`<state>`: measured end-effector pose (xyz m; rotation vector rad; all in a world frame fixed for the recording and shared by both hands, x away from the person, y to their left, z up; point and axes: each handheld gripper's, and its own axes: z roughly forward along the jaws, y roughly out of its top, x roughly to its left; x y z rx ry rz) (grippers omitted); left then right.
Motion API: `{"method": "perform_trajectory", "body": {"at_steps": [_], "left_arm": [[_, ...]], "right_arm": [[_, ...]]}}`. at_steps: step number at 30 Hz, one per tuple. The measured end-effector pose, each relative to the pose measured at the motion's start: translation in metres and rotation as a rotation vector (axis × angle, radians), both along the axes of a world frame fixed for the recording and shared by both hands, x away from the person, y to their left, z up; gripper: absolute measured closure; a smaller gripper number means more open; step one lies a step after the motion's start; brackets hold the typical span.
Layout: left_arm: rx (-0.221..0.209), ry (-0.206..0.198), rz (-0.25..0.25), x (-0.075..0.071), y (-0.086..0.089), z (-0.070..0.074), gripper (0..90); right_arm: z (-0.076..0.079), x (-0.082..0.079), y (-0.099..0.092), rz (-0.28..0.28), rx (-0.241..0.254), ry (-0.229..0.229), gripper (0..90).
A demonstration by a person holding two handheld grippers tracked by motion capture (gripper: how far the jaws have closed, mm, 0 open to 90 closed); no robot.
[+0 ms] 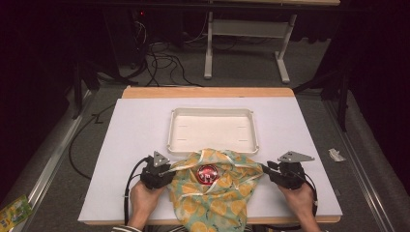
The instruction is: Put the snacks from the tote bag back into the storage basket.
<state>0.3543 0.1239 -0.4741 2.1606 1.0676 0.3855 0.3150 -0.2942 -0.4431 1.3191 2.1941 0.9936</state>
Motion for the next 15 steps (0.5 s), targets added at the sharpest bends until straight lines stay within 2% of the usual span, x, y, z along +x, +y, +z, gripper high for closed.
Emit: {"method": "perform_trajectory", "body": {"at_steps": [3, 7, 12, 15], "left_arm": [[-0.006, 0.005, -0.017, 0.0, 0.0, 0.001, 73.3], [-0.014, 0.01, -0.033, -0.001, 0.001, 0.001, 76.6], [-0.022, 0.014, -0.05, -0.001, 0.001, 0.001, 79.7], [-0.025, 0.018, -0.059, -0.001, 0.001, 0.001, 82.1]], "right_arm": [[0.013, -0.004, 0.008, 0.028, 0.015, -0.055, 60.4], [0.024, -0.005, 0.022, 0.088, 0.025, -0.079, 56.0], [0.023, 0.002, 0.041, 0.154, 0.015, -0.06, 52.7], [0.019, 0.007, 0.05, 0.179, -0.013, -0.048, 53.2]]}}
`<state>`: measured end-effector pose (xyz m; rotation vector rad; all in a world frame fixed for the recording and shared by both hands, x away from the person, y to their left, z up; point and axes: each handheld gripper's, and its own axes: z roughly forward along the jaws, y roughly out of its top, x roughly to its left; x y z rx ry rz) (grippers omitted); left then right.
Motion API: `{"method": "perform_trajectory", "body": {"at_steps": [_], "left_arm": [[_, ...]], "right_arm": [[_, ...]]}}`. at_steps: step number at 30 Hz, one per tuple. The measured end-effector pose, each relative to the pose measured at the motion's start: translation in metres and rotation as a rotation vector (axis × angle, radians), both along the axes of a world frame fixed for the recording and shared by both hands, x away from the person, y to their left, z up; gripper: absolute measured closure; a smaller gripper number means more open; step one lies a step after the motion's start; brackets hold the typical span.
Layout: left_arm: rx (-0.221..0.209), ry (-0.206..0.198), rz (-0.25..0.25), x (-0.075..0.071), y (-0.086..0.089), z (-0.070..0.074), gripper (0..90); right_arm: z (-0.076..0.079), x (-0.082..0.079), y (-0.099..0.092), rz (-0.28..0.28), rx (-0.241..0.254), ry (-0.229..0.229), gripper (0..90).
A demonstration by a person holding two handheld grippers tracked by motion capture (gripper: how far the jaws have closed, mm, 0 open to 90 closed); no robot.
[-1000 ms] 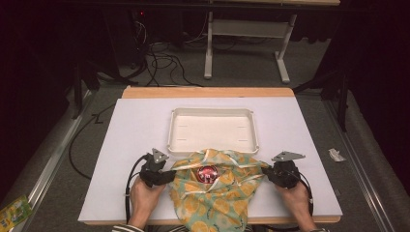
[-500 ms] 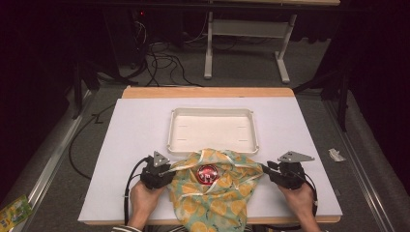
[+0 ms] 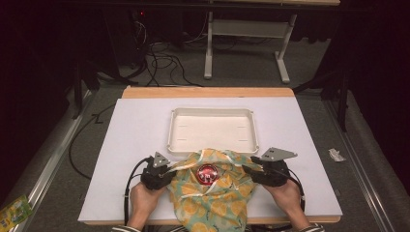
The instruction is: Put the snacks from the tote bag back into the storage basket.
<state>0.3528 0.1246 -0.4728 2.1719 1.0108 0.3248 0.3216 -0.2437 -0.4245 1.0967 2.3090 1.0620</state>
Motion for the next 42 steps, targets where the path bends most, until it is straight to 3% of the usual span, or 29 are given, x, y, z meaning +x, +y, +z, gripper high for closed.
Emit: {"method": "perform_trajectory", "body": {"at_steps": [4, 9, 22, 30, 38, 42], "left_arm": [[-0.001, 0.003, -0.004, 0.0, 0.0, 0.0, 84.7], [-0.008, 0.004, -0.006, 0.0, 0.0, 0.0, 85.5], [-0.005, 0.01, -0.003, 0.003, 0.002, -0.002, 85.5], [-0.007, 0.007, 0.009, 0.005, 0.003, -0.002, 84.6], [0.0, 0.012, 0.018, 0.004, 0.004, 0.0, 76.4], [-0.032, -0.003, 0.025, -0.002, 0.006, 0.006, 67.1]], "right_arm": [[-0.006, 0.007, 0.008, 0.029, -0.031, 0.021, 65.3], [-0.013, 0.017, 0.011, 0.041, -0.049, 0.058, 89.1], [-0.021, 0.036, 0.004, -0.036, -0.024, 0.091, 90.0], [-0.031, 0.046, 0.006, -0.078, -0.052, 0.135, 90.0], [-0.045, 0.041, 0.005, -0.069, -0.067, 0.144, 90.0], [-0.045, 0.041, 0.005, -0.072, -0.069, 0.142, 90.0]]}}
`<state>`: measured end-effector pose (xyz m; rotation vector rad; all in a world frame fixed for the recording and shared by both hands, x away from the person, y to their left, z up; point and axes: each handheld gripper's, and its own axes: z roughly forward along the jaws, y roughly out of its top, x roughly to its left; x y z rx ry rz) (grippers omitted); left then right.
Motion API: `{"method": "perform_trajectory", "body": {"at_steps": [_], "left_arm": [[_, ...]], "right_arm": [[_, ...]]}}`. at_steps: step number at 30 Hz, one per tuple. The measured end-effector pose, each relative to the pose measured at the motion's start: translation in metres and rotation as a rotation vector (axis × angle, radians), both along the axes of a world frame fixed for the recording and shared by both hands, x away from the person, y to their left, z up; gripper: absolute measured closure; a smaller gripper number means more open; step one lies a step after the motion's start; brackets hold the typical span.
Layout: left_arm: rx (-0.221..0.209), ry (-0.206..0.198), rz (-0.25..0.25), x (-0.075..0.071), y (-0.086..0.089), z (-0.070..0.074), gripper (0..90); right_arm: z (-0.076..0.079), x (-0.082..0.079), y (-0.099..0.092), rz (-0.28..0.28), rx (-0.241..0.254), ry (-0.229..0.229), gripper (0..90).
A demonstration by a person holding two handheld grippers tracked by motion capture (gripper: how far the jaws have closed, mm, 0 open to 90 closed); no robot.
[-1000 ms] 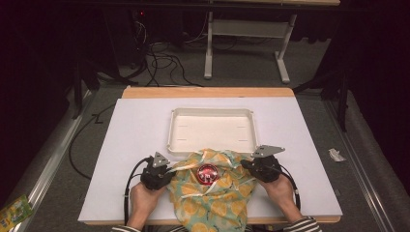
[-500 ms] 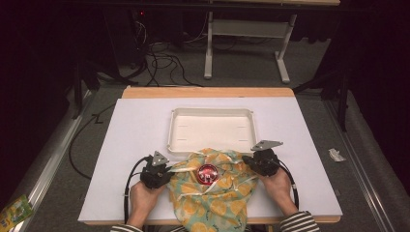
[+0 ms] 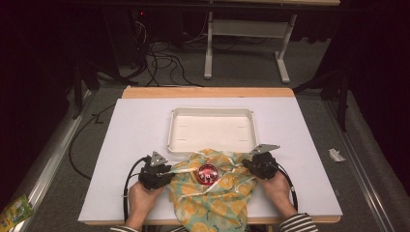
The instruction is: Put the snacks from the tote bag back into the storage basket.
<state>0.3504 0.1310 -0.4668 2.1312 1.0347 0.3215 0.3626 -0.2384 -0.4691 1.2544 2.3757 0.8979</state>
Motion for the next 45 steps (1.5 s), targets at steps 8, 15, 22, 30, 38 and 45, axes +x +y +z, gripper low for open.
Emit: {"method": "perform_trajectory", "body": {"at_steps": [8, 15, 22, 30, 38, 45], "left_arm": [[-0.051, -0.025, -0.006, -0.021, 0.005, 0.015, 47.9], [-0.063, -0.003, -0.014, -0.029, 0.005, 0.016, 47.6], [-0.067, 0.011, -0.022, -0.033, 0.003, 0.015, 49.3], [-0.05, 0.015, -0.042, -0.036, 0.0, 0.011, 58.3], [-0.011, 0.023, -0.075, -0.036, -0.001, 0.005, 78.9], [0.046, -0.01, -0.071, -0.033, -0.001, 0.002, 89.2]], "right_arm": [[0.002, -0.002, 0.003, 0.008, -0.006, -0.008, 80.3], [0.016, -0.014, 0.001, 0.011, 0.042, -0.054, 67.8], [0.033, -0.036, 0.0, 0.05, 0.085, -0.086, 65.3], [0.021, -0.044, 0.015, 0.106, 0.057, -0.044, 65.2], [0.004, -0.045, 0.022, 0.115, -0.015, -0.015, 65.9], [-0.002, -0.048, 0.02, 0.122, -0.029, -0.03, 66.7]]}}
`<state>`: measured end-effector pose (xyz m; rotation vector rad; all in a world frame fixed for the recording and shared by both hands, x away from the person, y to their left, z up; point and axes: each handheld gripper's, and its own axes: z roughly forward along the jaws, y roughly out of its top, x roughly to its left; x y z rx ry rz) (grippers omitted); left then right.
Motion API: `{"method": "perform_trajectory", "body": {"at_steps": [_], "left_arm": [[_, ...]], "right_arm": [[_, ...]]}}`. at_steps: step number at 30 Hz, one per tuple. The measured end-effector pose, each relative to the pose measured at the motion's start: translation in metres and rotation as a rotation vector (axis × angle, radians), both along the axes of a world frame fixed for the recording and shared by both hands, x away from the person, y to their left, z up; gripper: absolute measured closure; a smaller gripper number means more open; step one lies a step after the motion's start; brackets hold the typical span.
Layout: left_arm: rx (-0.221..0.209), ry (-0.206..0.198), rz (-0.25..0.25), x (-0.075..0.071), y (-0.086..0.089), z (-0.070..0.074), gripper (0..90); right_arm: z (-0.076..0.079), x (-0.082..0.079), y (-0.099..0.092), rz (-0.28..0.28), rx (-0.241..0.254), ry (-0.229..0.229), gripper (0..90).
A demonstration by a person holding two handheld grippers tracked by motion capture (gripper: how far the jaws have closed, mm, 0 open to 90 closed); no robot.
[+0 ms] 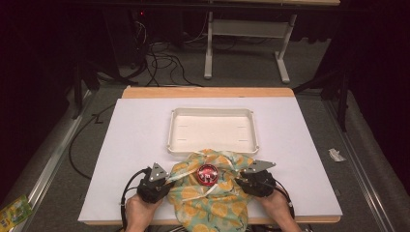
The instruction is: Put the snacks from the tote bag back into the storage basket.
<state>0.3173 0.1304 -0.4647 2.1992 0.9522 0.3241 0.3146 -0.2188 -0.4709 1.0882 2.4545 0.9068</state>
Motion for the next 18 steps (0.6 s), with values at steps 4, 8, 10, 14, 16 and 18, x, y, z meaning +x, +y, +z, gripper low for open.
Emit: {"method": "perform_trajectory", "body": {"at_steps": [4, 8, 10, 14, 16, 18], "left_arm": [[0.033, -0.011, 0.038, 0.009, 0.008, -0.002, 89.5], [0.025, 0.006, 0.068, 0.019, 0.016, -0.005, 87.9], [0.014, 0.015, 0.078, 0.02, 0.017, -0.005, 82.3], [-0.047, 0.004, 0.064, 0.013, 0.02, 0.004, 69.4], [-0.076, -0.013, 0.053, 0.005, 0.022, 0.011, 63.3], [-0.1, -0.036, 0.045, -0.001, 0.023, 0.02, 59.9]], "right_arm": [[0.0, 0.0, -0.003, 0.002, 0.004, 0.0, 67.6], [-0.001, -0.001, -0.004, 0.0, 0.011, -0.007, 67.9], [-0.002, -0.001, -0.004, -0.004, 0.017, -0.011, 68.0], [-0.003, -0.002, -0.004, -0.007, 0.022, -0.014, 68.0], [-0.003, -0.002, -0.004, -0.013, 0.024, -0.016, 68.1], [-0.003, -0.003, -0.004, -0.016, 0.022, -0.018, 68.1]]}}
